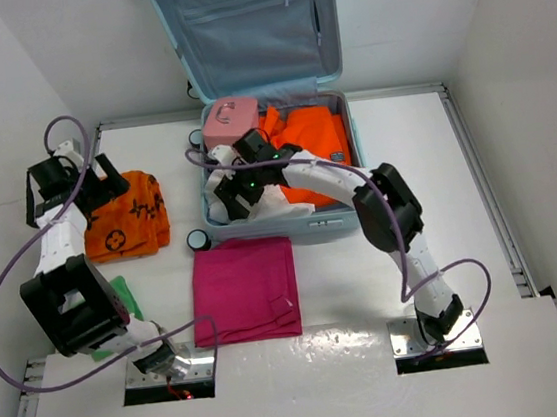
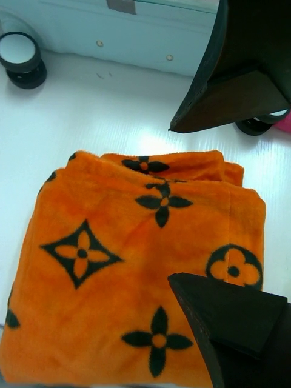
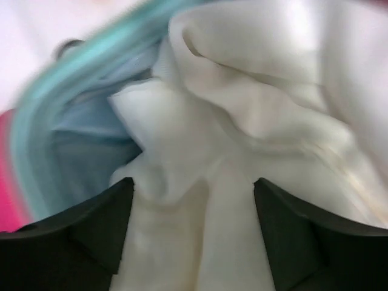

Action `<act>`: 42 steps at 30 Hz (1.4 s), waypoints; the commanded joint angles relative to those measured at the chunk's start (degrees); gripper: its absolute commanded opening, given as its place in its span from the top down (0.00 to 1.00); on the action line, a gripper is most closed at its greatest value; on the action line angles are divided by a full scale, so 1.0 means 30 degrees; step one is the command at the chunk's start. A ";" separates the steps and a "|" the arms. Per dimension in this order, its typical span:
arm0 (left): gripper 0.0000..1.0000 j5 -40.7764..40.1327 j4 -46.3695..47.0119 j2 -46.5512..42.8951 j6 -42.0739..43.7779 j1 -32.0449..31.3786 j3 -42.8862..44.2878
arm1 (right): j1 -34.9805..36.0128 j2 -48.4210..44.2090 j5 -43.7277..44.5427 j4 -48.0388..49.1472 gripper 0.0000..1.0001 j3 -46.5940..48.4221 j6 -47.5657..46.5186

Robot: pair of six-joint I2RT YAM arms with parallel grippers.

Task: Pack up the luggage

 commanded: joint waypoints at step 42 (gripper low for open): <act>1.00 -0.3881 -0.2055 0.1662 -0.2638 -0.6175 0.2327 | -0.8321 -1.4276 -0.0023 -0.4733 0.15 -0.7003 0.2599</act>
